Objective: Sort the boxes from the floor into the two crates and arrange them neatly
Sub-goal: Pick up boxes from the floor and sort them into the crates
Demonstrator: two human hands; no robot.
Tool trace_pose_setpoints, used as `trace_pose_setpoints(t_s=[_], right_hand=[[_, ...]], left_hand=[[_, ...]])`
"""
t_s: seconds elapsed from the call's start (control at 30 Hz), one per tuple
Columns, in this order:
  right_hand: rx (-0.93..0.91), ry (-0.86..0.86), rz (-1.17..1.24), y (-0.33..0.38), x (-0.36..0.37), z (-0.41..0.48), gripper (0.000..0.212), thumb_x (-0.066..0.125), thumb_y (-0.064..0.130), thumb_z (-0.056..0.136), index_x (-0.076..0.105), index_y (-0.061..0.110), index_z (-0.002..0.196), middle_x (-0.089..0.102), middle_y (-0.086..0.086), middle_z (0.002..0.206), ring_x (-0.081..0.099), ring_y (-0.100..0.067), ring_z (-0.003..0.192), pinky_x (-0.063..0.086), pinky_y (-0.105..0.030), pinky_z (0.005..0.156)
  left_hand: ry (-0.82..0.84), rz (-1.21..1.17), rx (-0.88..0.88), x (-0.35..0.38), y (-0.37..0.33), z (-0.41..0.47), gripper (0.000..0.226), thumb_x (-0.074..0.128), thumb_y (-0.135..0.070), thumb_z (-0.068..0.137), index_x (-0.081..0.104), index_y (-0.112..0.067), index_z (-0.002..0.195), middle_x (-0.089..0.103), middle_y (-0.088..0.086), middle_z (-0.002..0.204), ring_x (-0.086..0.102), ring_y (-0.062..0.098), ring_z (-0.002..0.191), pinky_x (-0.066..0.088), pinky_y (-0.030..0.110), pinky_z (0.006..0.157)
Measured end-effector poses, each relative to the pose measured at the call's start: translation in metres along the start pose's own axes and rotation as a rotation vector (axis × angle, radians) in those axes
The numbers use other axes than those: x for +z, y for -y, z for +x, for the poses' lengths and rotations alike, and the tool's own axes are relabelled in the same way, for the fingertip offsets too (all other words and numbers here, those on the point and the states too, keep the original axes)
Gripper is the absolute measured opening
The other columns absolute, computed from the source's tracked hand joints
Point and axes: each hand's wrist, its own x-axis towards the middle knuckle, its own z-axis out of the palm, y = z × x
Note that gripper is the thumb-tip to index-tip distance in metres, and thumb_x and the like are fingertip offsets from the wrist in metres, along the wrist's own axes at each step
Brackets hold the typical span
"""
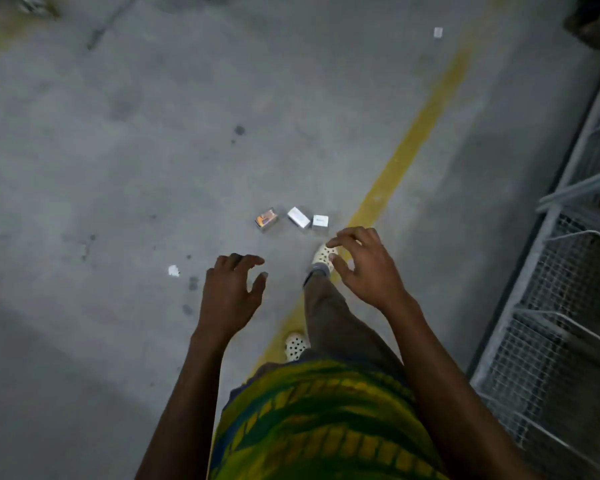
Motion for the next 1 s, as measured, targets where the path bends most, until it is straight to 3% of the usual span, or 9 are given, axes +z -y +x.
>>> trace_pose_setpoints(t_s=[0.13,0.3,0.43,0.53,0.63,0.73,0.83,1.0], right_hand=[[0.048,0.031,0.090,-0.038,0.009,0.085,0.024,0.064,0.024,0.093,0.071,0.025,0.116,0.062,0.004,0.121,0.052,-0.022,0.120,0.046,-0.033,0.101],[0.239,-0.007,0.176,-0.096,0.036,0.164,0.020,0.067,0.023,0.096,0.070,0.024,0.116,0.067,0.008,0.116,0.055,-0.012,0.105,0.052,-0.033,0.085],[0.350,-0.005,0.199,-0.150,0.101,0.216,0.014,0.065,0.022,0.098,0.069,0.018,0.111,0.071,0.006,0.113,0.064,-0.017,0.098,0.051,-0.035,0.085],[0.523,-0.024,0.233,-0.206,0.181,0.248,0.017,0.062,0.011,0.096,0.070,0.016,0.110,0.072,0.002,0.106,0.066,-0.019,0.092,0.050,-0.028,0.083],[0.683,0.011,0.261,-0.270,0.269,0.267,0.024,0.062,0.005,0.093,0.069,0.013,0.114,0.071,-0.005,0.110,0.068,-0.025,0.092,0.047,-0.023,0.077],[0.800,0.066,0.233,-0.331,0.354,0.278,0.037,0.068,0.005,0.088,0.065,0.016,0.123,0.064,-0.008,0.119,0.066,-0.029,0.100,0.046,-0.024,0.080],[0.772,0.126,0.087,-0.381,0.433,0.288,0.057,0.072,0.007,0.080,0.057,0.020,0.134,0.054,-0.010,0.133,0.053,-0.034,0.120,0.045,-0.036,0.093],[0.646,0.153,-0.144,-0.444,0.518,0.292,0.086,0.075,0.011,0.070,0.044,0.032,0.148,0.033,-0.008,0.154,0.034,-0.038,0.134,0.047,-0.053,0.091]], left_hand=[[0.081,-0.024,-0.110,0.020,0.015,0.073,0.028,0.058,-0.037,0.090,0.071,-0.021,0.110,0.071,-0.001,0.096,0.061,0.029,0.097,0.052,0.043,0.079],[0.243,-0.146,-0.271,0.066,0.042,0.170,0.019,0.065,-0.025,0.094,0.070,-0.020,0.111,0.072,-0.001,0.095,0.062,0.025,0.096,0.050,0.037,0.080],[0.444,-0.185,-0.503,0.136,0.087,0.237,0.022,0.065,-0.024,0.092,0.066,-0.022,0.114,0.072,0.000,0.092,0.067,0.026,0.095,0.049,0.033,0.079],[0.602,-0.137,-0.629,0.209,0.131,0.270,0.035,0.061,-0.038,0.090,0.061,-0.021,0.121,0.073,0.006,0.107,0.066,0.031,0.105,0.052,0.040,0.087],[0.719,-0.048,-0.538,0.290,0.172,0.300,0.063,0.046,-0.054,0.078,0.058,-0.017,0.128,0.072,0.008,0.113,0.065,0.032,0.108,0.050,0.040,0.087],[0.792,0.062,-0.414,0.379,0.226,0.325,0.059,0.051,-0.050,0.088,0.054,-0.014,0.134,0.068,0.012,0.118,0.063,0.033,0.110,0.052,0.042,0.089],[0.728,0.184,-0.382,0.470,0.287,0.350,0.055,0.062,-0.039,0.091,0.047,-0.011,0.137,0.063,0.016,0.122,0.059,0.036,0.113,0.048,0.046,0.092],[0.458,0.326,-0.463,0.580,0.362,0.387,0.087,0.077,-0.042,0.077,0.033,-0.011,0.146,0.047,0.018,0.139,0.048,0.040,0.123,0.043,0.052,0.094]])
